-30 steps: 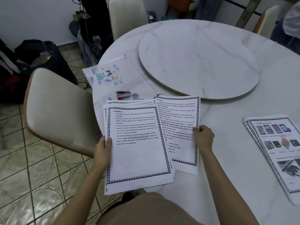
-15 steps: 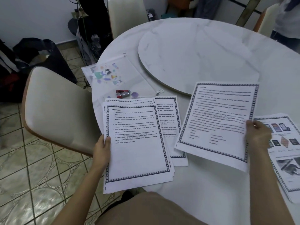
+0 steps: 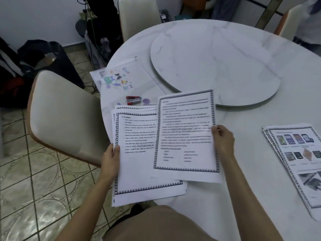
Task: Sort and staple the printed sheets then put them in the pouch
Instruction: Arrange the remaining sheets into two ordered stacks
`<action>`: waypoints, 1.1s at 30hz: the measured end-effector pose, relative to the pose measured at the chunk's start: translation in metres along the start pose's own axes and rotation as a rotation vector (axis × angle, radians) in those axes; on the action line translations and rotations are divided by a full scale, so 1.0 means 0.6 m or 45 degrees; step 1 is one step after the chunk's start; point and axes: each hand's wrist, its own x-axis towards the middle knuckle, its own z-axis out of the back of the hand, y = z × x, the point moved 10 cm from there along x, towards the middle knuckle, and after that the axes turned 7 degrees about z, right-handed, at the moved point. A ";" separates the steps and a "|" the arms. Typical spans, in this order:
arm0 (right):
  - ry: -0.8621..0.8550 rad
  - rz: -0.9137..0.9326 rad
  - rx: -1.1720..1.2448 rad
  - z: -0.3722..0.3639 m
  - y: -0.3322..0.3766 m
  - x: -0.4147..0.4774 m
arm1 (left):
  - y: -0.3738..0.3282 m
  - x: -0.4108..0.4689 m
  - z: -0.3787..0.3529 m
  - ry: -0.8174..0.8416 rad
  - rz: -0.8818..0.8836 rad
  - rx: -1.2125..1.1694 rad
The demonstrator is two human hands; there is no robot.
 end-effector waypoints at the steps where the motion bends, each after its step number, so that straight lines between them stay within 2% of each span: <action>1: 0.054 0.024 0.003 -0.025 0.005 -0.009 | 0.000 0.000 0.000 0.002 0.004 -0.008; 8: 0.403 0.117 0.083 -0.162 0.047 -0.087 | -0.005 -0.010 -0.005 0.048 0.051 -0.084; 12: 0.552 0.112 0.077 -0.196 0.050 -0.113 | -0.008 -0.011 -0.003 0.044 0.046 -0.072; 14: 0.523 0.101 0.054 -0.186 0.044 -0.104 | -0.005 -0.009 -0.001 0.029 0.058 -0.068; 17: 0.334 0.060 0.002 -0.141 0.022 -0.077 | -0.001 -0.007 -0.001 0.020 0.078 -0.060; 19: 0.233 0.097 -0.200 -0.116 0.009 -0.063 | -0.006 -0.010 -0.003 0.033 0.060 -0.062; 22: 0.247 0.112 -0.524 -0.113 -0.004 -0.057 | -0.010 -0.013 -0.004 0.039 0.044 -0.052; 24: 0.254 0.103 -0.631 -0.119 -0.003 -0.061 | -0.011 -0.015 -0.005 0.046 0.051 -0.052; 26: 0.252 0.062 -0.579 -0.126 0.000 -0.064 | -0.010 -0.014 -0.004 0.044 0.052 -0.037; 29: 0.259 -0.047 -0.332 -0.137 -0.010 -0.063 | -0.009 -0.013 -0.002 0.037 0.038 0.000; 33: 0.218 -0.055 -0.149 -0.114 -0.012 -0.051 | -0.005 -0.010 -0.001 0.037 0.045 0.028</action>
